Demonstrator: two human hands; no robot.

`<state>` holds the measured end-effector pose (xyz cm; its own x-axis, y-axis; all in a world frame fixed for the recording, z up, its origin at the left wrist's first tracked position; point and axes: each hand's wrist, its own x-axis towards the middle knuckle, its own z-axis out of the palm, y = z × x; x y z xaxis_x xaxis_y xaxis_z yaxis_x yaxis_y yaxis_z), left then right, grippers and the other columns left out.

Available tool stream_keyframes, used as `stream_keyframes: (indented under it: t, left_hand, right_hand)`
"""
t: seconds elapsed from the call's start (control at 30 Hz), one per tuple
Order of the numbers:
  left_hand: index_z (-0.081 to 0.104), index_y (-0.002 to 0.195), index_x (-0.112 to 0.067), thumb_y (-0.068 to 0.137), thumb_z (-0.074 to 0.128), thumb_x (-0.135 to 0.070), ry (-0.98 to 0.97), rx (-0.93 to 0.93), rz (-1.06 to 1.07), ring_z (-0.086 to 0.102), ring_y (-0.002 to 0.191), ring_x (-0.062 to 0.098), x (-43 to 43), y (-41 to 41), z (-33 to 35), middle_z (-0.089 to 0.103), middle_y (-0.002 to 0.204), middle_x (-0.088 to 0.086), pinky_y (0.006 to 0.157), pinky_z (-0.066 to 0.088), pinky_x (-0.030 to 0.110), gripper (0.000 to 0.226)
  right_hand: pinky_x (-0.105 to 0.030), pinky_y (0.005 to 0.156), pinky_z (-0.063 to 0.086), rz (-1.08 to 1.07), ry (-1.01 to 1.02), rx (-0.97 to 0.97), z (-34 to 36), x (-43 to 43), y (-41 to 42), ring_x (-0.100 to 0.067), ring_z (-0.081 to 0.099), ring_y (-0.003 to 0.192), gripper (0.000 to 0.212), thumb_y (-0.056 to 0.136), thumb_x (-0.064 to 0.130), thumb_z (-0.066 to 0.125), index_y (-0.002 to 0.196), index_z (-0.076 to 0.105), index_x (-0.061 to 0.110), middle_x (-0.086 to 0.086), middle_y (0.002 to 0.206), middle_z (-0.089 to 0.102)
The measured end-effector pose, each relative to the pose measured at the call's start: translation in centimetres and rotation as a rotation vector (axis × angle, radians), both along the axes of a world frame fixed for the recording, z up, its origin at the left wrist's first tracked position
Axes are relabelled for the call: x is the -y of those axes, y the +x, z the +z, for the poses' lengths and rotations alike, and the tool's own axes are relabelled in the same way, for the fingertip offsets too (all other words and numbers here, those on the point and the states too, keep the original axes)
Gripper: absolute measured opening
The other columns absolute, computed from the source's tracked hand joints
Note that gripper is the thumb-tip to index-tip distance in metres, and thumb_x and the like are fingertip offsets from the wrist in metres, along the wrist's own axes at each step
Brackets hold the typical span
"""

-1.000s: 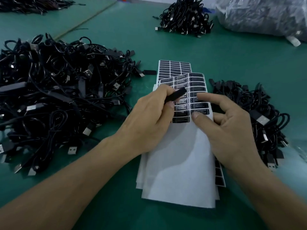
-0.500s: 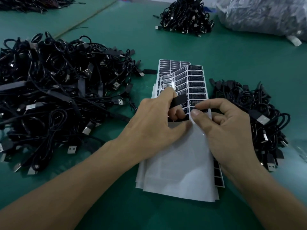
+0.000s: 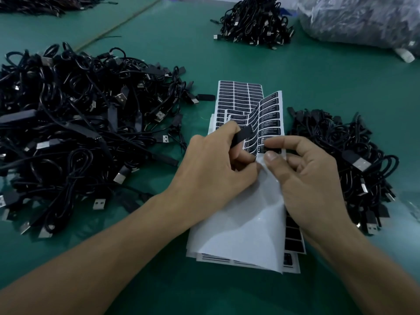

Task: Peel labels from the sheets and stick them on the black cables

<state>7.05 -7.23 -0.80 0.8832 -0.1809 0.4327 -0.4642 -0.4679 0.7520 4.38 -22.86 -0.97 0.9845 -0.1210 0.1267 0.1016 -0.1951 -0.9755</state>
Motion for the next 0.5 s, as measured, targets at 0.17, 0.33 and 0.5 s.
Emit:
stream_keyframes:
  t: [0.17,0.33,0.5]
  left_hand:
    - [0.036,0.072,-0.016,0.076,0.08,-0.014,-0.019,-0.027,-0.009,0.07,0.066,0.011,-0.11,0.05,0.05,0.074,0.074,-0.019,0.062,0.057,0.039,0.044]
    - [0.028,0.072,-0.02,0.076,0.078,-0.012,-0.072,-0.077,-0.059,0.07,0.067,0.017,-0.28,0.29,-0.07,0.074,0.072,-0.018,0.062,0.055,0.038,0.051]
    - [0.027,0.073,-0.02,0.077,0.074,-0.012,-0.124,-0.109,-0.061,0.065,0.066,0.028,-0.53,0.66,-0.38,0.075,0.069,-0.009,0.058,0.051,0.035,0.047]
  right_hand:
    - [-0.04,0.064,0.058,0.001,-0.001,0.002,-0.07,-0.09,0.05,-0.033,0.069,0.075,0.021,0.098,0.01,0.062,0.095,0.067,0.03,-0.009,0.075,0.073]
    - [-0.049,0.065,0.058,-0.005,-0.002,-0.003,0.04,0.02,0.03,-0.037,0.067,0.071,0.022,0.097,0.009,0.062,0.095,0.067,0.03,-0.01,0.075,0.072]
    - [-0.043,0.052,0.048,-0.026,-0.049,0.045,-0.08,-0.02,0.01,-0.039,0.055,0.056,0.02,0.097,0.011,0.062,0.093,0.066,0.03,-0.019,0.069,0.066]
